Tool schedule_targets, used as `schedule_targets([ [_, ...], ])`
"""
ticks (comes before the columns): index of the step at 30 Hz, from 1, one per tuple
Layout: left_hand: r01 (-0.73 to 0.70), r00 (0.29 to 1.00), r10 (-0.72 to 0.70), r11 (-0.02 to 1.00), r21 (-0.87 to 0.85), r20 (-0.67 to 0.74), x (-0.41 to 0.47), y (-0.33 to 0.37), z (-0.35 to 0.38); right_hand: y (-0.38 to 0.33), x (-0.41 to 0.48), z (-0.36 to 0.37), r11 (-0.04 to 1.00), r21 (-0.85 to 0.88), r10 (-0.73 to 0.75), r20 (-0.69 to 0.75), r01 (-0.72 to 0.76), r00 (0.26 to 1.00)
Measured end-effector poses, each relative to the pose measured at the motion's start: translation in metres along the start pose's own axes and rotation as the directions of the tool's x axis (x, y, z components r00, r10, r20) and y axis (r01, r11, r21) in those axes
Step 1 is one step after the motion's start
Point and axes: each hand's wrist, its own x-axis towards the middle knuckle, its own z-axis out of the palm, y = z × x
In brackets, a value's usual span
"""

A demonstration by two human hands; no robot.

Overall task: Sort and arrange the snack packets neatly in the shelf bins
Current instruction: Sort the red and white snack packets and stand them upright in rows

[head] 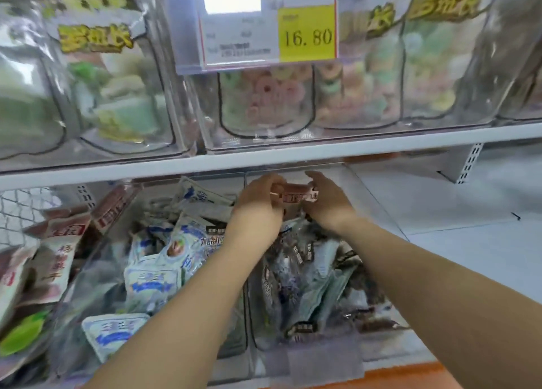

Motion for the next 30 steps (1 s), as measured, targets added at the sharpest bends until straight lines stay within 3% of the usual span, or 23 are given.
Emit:
schedule_targets([
  [4, -0.031, 0.999, 0.031, 0.999, -0.034, 0.009, -0.002, 0.001, 0.001, 0.002, -0.002, -0.006, 0.991, -0.124, -0.053, -0.001, 0.052, 0.999],
  [6, -0.05, 0.998, 0.051, 0.998, -0.025, 0.027, -0.005, 0.002, -0.002, 0.0, -0.014, -0.008, 0.993, -0.06, -0.103, -0.067, 0.099, 0.992],
  [9, -0.071, 0.996, 0.074, 0.996, -0.056, 0.052, -0.014, 0.009, -0.01, -0.008, -0.041, -0.019, 0.975, 0.056, -0.189, -0.295, 0.215, 0.937],
  [11, 0.012, 0.999, 0.003, 0.953, -0.301, 0.049, -0.027, 0.017, -0.016, -0.015, -0.065, -0.031, 0.949, 0.19, -0.182, -0.325, 0.252, 0.928],
  [12, 0.097, 0.995, -0.081, 0.869, -0.484, 0.055, -0.034, 0.024, -0.021, -0.017, -0.078, -0.036, 0.938, 0.226, -0.182, -0.322, 0.262, 0.929],
  [14, 0.275, 0.955, -0.263, 0.595, -0.755, 0.141, -0.049, 0.031, -0.03, -0.02, -0.104, -0.04, 0.917, 0.247, -0.228, -0.323, 0.314, 0.918],
  [15, 0.306, 0.935, -0.315, 0.477, -0.824, 0.165, -0.058, 0.031, -0.033, -0.022, -0.116, -0.041, 0.898, 0.242, -0.281, -0.33, 0.368, 0.901],
  [16, 0.307, 0.928, -0.333, 0.426, -0.851, 0.168, -0.067, 0.03, -0.035, -0.024, -0.127, -0.04, 0.872, 0.226, -0.347, -0.337, 0.433, 0.875],
  [19, 0.262, 0.938, -0.34, 0.57, -0.779, 0.067, -0.097, 0.022, -0.044, -0.033, -0.153, -0.03, 0.806, 0.125, -0.521, -0.316, 0.579, 0.793],
  [23, 0.238, 0.919, -0.392, 0.491, -0.838, 0.032, -0.131, 0.002, -0.072, -0.055, -0.174, -0.014, 0.761, 0.112, -0.61, -0.215, 0.639, 0.763],
  [24, 0.22, 0.922, -0.387, 0.51, -0.832, 0.007, -0.139, -0.007, -0.081, -0.062, -0.178, -0.008, 0.755, 0.12, -0.622, -0.18, 0.644, 0.762],
  [27, 0.159, 0.919, -0.373, 0.653, -0.741, -0.131, -0.156, -0.036, -0.116, -0.088, -0.182, 0.011, 0.742, 0.107, -0.656, -0.083, 0.662, 0.75],
  [30, 0.116, 0.875, -0.332, 0.85, -0.513, -0.353, -0.162, -0.076, -0.153, -0.112, -0.181, 0.03, 0.779, 0.075, -0.623, -0.025, 0.623, 0.782],
])
